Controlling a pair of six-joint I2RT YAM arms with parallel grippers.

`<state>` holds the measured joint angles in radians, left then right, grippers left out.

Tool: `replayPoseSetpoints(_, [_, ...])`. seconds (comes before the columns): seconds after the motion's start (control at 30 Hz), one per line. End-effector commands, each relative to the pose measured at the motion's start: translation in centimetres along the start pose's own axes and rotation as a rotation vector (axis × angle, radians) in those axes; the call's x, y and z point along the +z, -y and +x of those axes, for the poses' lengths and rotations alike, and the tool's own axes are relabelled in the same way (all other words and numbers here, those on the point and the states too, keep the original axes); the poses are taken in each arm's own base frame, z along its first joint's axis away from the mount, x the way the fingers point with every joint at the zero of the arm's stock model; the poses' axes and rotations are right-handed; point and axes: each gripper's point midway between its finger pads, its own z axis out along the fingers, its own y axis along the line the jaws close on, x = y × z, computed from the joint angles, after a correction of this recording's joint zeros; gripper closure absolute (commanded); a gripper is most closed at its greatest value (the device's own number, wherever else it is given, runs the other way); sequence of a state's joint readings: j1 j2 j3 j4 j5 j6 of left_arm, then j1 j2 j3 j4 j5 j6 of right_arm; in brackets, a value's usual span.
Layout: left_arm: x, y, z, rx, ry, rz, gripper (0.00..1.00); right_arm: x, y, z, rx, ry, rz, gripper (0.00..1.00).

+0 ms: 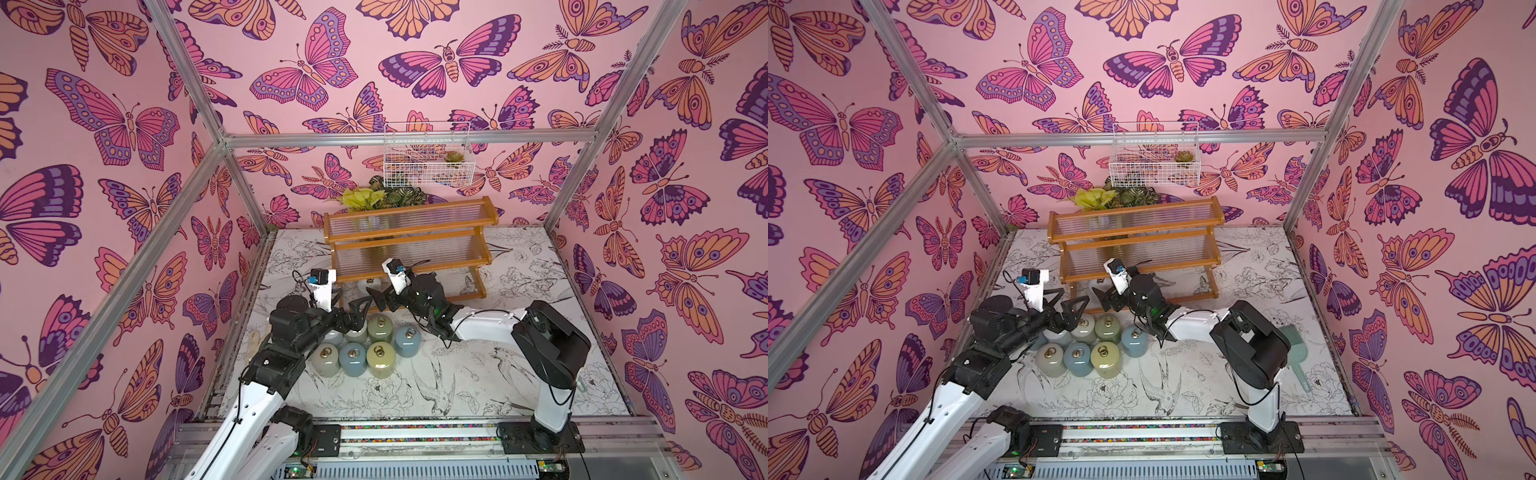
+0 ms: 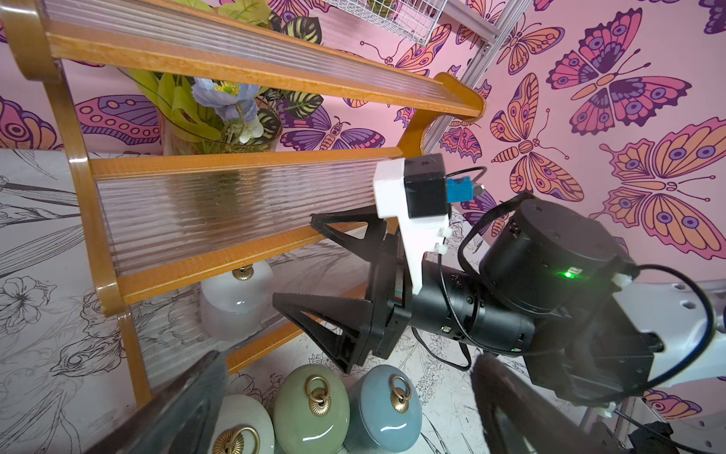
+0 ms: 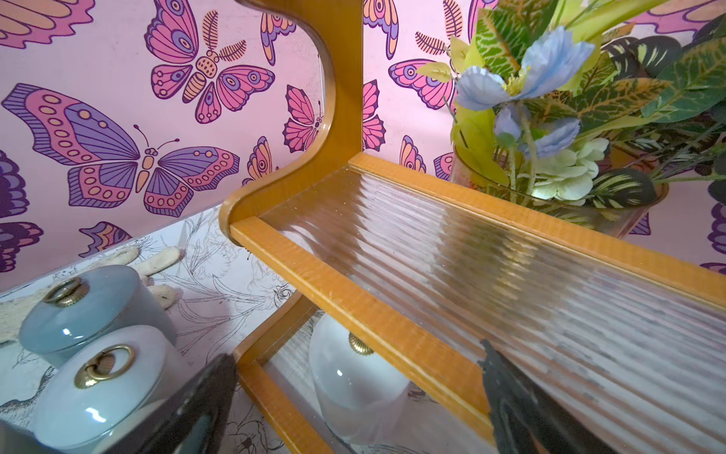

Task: Remove the tea canisters from the shelf
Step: Pick up the tea canister from the shelf.

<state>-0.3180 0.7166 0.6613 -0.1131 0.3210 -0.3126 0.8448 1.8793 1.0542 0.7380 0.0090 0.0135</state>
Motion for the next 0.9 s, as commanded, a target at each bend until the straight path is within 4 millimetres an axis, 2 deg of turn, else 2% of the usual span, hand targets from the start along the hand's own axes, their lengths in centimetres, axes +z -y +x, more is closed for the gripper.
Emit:
replayPoseSetpoints(0.0, [-0.1, -0.3, 0.8, -0.005, -0.021, -0.003, 0.00, -0.7, -1.2, 2.9, 0.002, -0.091, -0.027, 0.01])
replayPoseSetpoints(0.17, [-0.1, -0.4, 0.8, -0.007, -0.015, -0.004, 0.00, -1.7, -1.3, 2.9, 0.004, -0.095, -0.016, 0.01])
replayPoseSetpoints(0.3, [0.1, -0.2, 0.6, -0.008, -0.016, 0.009, 0.00, -1.5, -1.1, 3.1, -0.002, -0.114, -0.008, 0.01])
replayPoseSetpoints(0.6, [-0.1, 0.1, 0.6, -0.008, -0.006, 0.021, 0.00, 1.7, -0.9, 3.3, -0.044, -0.123, 0.004, 0.01])
replayPoseSetpoints(0.87, [-0.4, 0.1, 0.5, -0.003, -0.001, 0.020, 0.00, 4.0, 0.4, 3.4, -0.009, -0.099, 0.047, 0.01])
